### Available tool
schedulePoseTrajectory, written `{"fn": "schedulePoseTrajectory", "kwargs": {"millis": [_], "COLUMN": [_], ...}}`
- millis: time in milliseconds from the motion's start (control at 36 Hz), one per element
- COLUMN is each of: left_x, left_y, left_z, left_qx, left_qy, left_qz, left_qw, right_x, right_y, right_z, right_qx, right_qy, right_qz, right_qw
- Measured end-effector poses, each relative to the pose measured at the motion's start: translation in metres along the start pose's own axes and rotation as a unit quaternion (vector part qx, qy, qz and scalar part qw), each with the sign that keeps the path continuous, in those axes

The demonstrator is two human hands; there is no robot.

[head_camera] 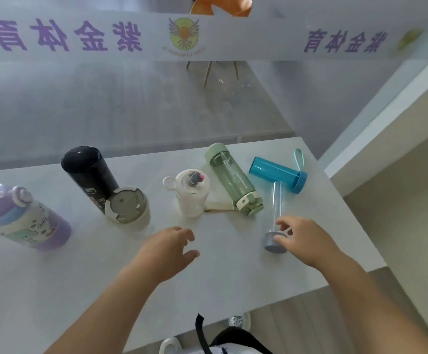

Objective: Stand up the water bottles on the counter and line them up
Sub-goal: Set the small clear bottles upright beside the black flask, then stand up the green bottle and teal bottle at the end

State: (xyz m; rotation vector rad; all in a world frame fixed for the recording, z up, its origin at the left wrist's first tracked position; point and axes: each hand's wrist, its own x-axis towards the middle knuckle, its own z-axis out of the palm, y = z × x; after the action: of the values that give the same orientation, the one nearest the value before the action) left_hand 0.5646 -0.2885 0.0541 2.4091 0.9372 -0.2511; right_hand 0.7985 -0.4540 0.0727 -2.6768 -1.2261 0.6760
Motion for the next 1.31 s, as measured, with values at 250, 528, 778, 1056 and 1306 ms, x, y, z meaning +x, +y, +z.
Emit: {"fn": "schedulePoseTrajectory", "kwargs": {"millis": [250, 528, 778, 1056, 1306], "left_x": [0.052, 0.122, 0.159, 0.174, 0.168], "left_y": [0.049, 0.105, 0.131, 0.123, 0.119], "left_z": [0.022, 0.042, 0.052, 0.064, 0.063], "left_qx": [0.002, 0.129, 0.299, 0.360, 0.253], "left_qy": [0.008, 0.043, -0.046, 0.052, 0.229], "left_qz": [-0.018, 0.061, 0.097, 0.114, 0.135], "left_qw": [1.000, 0.989, 0.948, 0.925, 0.930], "right_x": [0.041, 0.102, 0.125, 0.132, 0.132], "right_y": [0.064, 0.094, 0.110, 0.132, 0.136], "right_z": [-0.002, 0.011, 0.023, 0.028, 0.019], "right_qx": [-0.137, -0.281, -0.306, -0.261, -0.160], "right_qy": [-0.030, -0.006, -0.013, 0.053, 0.111], "right_qz": [-0.091, -0.326, -0.395, -0.437, -0.425], "right_qw": [0.986, 0.903, 0.866, 0.859, 0.884]}}
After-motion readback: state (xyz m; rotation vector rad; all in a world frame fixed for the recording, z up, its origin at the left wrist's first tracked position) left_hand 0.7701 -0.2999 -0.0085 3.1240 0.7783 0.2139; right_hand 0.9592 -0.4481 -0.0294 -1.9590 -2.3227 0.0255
